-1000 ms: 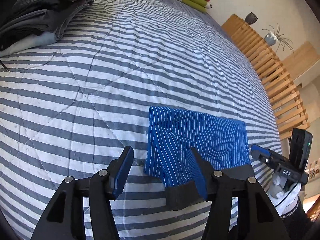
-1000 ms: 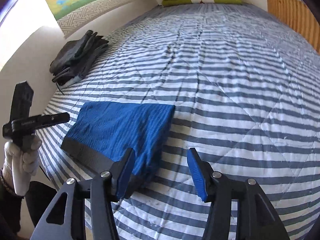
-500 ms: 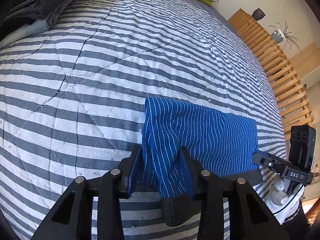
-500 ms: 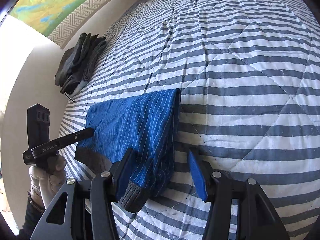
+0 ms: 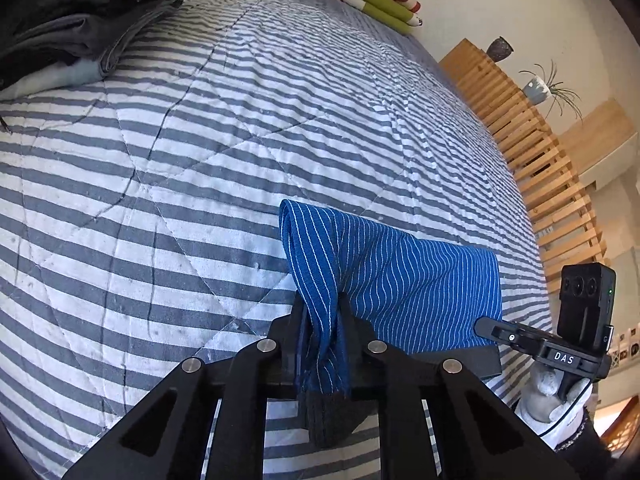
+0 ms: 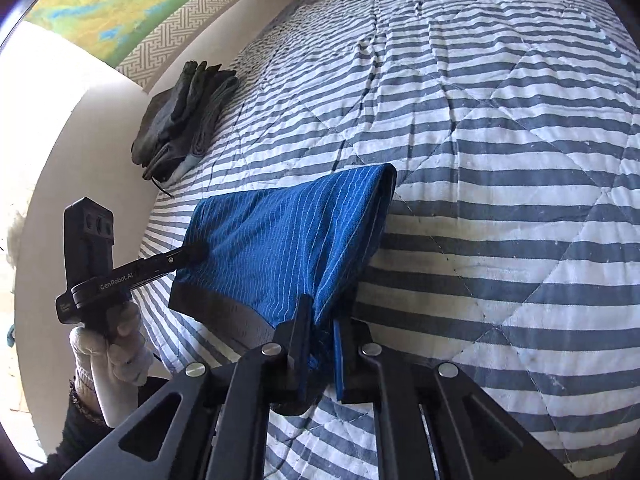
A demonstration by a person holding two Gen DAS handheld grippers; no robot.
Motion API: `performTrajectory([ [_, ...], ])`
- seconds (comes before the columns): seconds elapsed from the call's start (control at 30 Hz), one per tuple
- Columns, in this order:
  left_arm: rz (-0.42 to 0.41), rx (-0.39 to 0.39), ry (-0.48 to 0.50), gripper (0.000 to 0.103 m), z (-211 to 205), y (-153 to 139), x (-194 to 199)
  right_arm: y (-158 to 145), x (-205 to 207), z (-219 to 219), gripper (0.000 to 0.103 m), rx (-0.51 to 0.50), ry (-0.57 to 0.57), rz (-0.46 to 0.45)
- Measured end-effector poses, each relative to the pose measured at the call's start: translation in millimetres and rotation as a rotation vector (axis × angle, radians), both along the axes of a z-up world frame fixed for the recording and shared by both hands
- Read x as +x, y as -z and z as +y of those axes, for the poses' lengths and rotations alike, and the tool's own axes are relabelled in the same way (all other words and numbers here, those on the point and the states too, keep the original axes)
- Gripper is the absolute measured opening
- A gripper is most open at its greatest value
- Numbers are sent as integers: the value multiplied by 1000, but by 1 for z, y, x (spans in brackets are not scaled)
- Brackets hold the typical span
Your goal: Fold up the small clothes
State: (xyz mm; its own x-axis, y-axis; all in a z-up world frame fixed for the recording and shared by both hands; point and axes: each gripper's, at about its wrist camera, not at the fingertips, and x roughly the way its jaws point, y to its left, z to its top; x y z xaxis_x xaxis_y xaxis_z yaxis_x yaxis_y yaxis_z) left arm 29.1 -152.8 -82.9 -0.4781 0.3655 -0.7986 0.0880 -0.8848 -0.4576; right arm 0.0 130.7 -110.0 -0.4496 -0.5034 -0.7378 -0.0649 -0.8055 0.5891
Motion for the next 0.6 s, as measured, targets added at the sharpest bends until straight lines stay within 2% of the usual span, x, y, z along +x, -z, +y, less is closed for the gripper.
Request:
performTrajectory([
  [0.3, 136, -26, -39, 13, -25, -79, 19, -68, -5, -22, 8, 43, -36, 126],
  [0.6, 220, -108, -134, 13, -95, -153, 24, -140, -50, -70, 8, 135, -130, 248],
])
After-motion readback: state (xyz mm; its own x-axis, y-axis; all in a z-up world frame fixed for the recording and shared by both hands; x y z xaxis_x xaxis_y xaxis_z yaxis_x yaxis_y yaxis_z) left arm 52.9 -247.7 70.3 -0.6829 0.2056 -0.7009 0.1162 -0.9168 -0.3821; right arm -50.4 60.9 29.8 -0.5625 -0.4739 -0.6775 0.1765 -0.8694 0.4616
